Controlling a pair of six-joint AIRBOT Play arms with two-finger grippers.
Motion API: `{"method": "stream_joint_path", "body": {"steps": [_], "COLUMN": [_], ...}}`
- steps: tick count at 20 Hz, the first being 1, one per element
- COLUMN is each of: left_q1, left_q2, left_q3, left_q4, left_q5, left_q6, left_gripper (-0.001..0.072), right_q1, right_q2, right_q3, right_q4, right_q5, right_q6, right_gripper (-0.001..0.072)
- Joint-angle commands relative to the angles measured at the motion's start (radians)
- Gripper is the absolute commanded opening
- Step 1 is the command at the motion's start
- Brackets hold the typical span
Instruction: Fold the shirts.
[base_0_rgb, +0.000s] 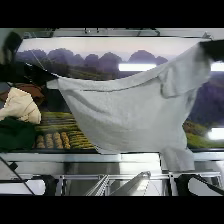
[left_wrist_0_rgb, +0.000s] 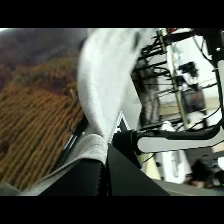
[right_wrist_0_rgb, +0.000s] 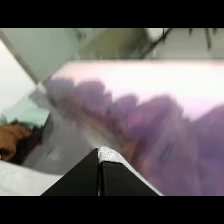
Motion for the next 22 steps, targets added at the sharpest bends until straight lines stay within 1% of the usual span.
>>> {"method": "stream_joint_path", "body": {"steps": [1, 3, 6, 7, 8, 10, 11, 13, 17, 19, 22], "left_q1": [-0.024, -0.025, -0.032, -0.032, -0.037, -0.048, -0.053, -0.059, -0.058, -0.059, -0.079], "left_q2": [-0.234, -0.343, -0.446, -0.467, -0.482, -0.504, -0.511, -0.513, -0.512, -0.511, -0.51], "left_q3": [0.008, 0.108, 0.29, 0.345, 0.399, 0.48, 0.504, 0.515, 0.435, 0.353, 0.249], "left_q4": [0.028, 0.028, 0.031, 0.058, 0.117, 0.247, 0.291, 0.337, 0.394, 0.393, 0.393], "left_q5": [-0.098, -0.132, -0.183, -0.2, -0.216, -0.2, -0.179, -0.14, -0.074, -0.047, -0.069], "left_q6": [0.008, -0.002, -0.072, -0.106, -0.145, -0.205, -0.23, -0.252, -0.301, -0.31, -0.31], "left_gripper": [0.0015, 0.0008, 0.0007, 0.0007, 0.0008, 0.0008, 0.0008, 0.0008, 0.0008, 0.0008, 0.0008], "right_q1": [0.096, 0.099, 0.077, 0.069, 0.059, 0.035, 0.024, -0.013, -0.097, -0.115, -0.114], "right_q2": [-0.27, -0.383, -0.489, -0.505, -0.515, -0.518, -0.518, -0.518, -0.518, -0.518, -0.523], "right_q3": [0.002, 0.009, 0.045, 0.06, 0.072, 0.075, 0.075, 0.074, 0.064, 0.038, -0.01], "right_q4": [-0.012, 0.057, 0.18, 0.193, 0.193, 0.185, 0.162, 0.084, -0.142, -0.205, -0.236], "right_q5": [-0.097, -0.153, -0.168, -0.182, -0.198, -0.195, -0.178, -0.111, 0.028, 0.07, 0.064], "right_q6": [0.005, -0.027, -0.085, -0.084, -0.083, -0.082, -0.072, -0.029, 0.084, 0.095, 0.092], "right_gripper": [0.0014, 0.0014, 0.0014, 0.0014, 0.0013, 0.0014, 0.0013, 0.0013, 0.0012, 0.0012, 0.0012]}}
